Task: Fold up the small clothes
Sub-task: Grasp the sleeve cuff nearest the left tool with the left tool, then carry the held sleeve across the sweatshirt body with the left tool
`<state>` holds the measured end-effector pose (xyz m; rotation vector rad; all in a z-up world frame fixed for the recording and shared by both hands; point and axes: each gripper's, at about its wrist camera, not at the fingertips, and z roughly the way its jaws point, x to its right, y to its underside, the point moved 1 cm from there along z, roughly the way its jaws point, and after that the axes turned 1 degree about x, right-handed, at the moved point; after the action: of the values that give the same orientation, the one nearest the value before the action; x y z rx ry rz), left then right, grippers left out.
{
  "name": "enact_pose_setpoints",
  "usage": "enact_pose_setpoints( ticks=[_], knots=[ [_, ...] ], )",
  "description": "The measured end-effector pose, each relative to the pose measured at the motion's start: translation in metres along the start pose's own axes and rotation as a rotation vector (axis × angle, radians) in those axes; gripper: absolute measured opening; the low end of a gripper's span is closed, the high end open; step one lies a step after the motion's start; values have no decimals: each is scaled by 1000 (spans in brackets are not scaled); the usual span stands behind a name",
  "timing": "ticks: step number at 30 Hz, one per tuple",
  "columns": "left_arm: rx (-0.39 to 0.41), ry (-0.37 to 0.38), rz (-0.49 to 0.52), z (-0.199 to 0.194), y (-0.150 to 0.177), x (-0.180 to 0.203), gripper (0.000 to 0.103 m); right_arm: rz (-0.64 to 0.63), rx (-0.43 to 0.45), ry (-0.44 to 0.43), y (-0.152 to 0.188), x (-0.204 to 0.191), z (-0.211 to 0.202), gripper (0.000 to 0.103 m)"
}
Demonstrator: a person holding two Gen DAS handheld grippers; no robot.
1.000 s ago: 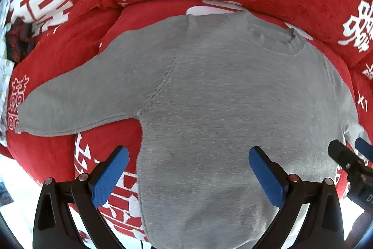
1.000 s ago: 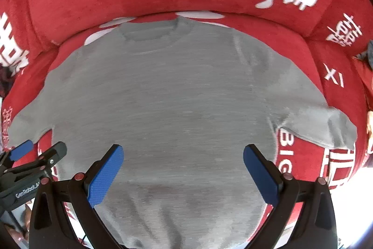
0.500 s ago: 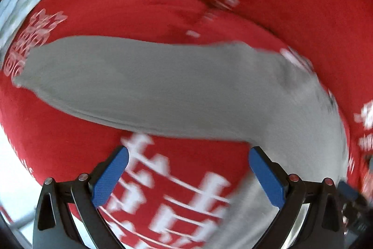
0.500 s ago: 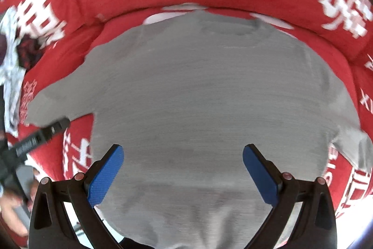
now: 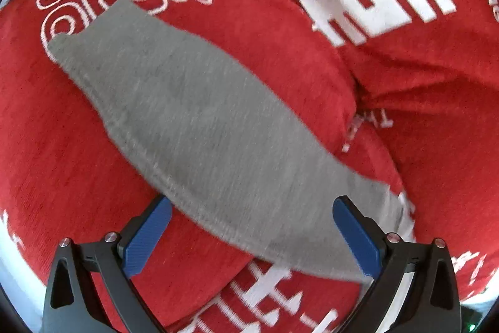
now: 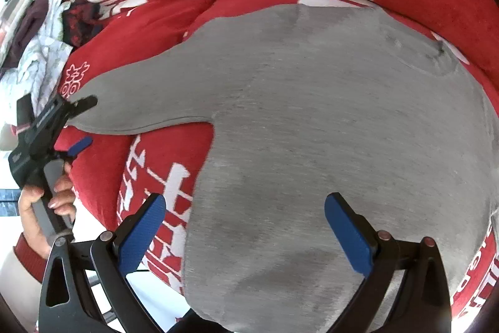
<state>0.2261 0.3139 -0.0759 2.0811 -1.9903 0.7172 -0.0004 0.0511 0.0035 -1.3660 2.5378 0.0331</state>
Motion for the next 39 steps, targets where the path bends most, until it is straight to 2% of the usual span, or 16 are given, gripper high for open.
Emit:
enact_pose_setpoints(
  ticks=[4, 5, 7, 8, 9, 10, 11, 12, 14, 17, 21, 26, 31, 34, 36, 39],
  knots=[
    [50, 8, -26, 4, -16, 3, 102, -5, -1, 2, -2, -2, -1, 102],
    [61, 1, -30, 0, -21, 1, 99, -5, 1, 5, -3, -2, 0, 102],
    [86, -84, -31, -2, -23, 0, 74, -3, 5, 4, -3, -3, -1, 102],
    [90, -122, -18, 0, -24, 3, 65, -2, 7, 3, -2, -2, -1, 102],
    [93, -136, -4, 1, -23, 5, 40, 0, 9, 3, -1, -2, -2, 102],
    [85, -116, 18, 2, -23, 4, 11, 4, 12, 2, 0, -1, -2, 101],
    [58, -66, 19, 5, -23, 1, 10, 9, 14, -2, 1, -1, -3, 100],
    [54, -53, 10, 7, -24, -2, 10, 14, 16, -5, 1, -1, -3, 100],
    [60, -38, 19, 5, -25, -2, 10, 28, 16, -10, 3, 2, -4, 98],
    [96, 30, 93, -13, -23, 16, 10, 60, 29, -18, 6, 9, -11, 95],
    [106, 127, 232, -33, -16, 64, 10, 88, 75, -27, 11, 22, -26, 94],
    [98, 279, 437, -53, 17, 159, 10, 174, 121, -43, 18, 57, -45, 94],
    [23, 411, 591, -46, 81, 259, 10, 234, 174, -22, 27, 107, -71, 94],
    [-76, 450, 678, -18, 139, 319, 10, 294, 198, 4, 38, 147, -85, 94],
    [-134, 452, 732, -1, 175, 345, 10, 347, 206, 18, 47, 177, -92, 94],
    [-228, 402, 850, 33, 241, 375, 10, 429, 203, 47, 65, 223, -97, 94]
  ],
)
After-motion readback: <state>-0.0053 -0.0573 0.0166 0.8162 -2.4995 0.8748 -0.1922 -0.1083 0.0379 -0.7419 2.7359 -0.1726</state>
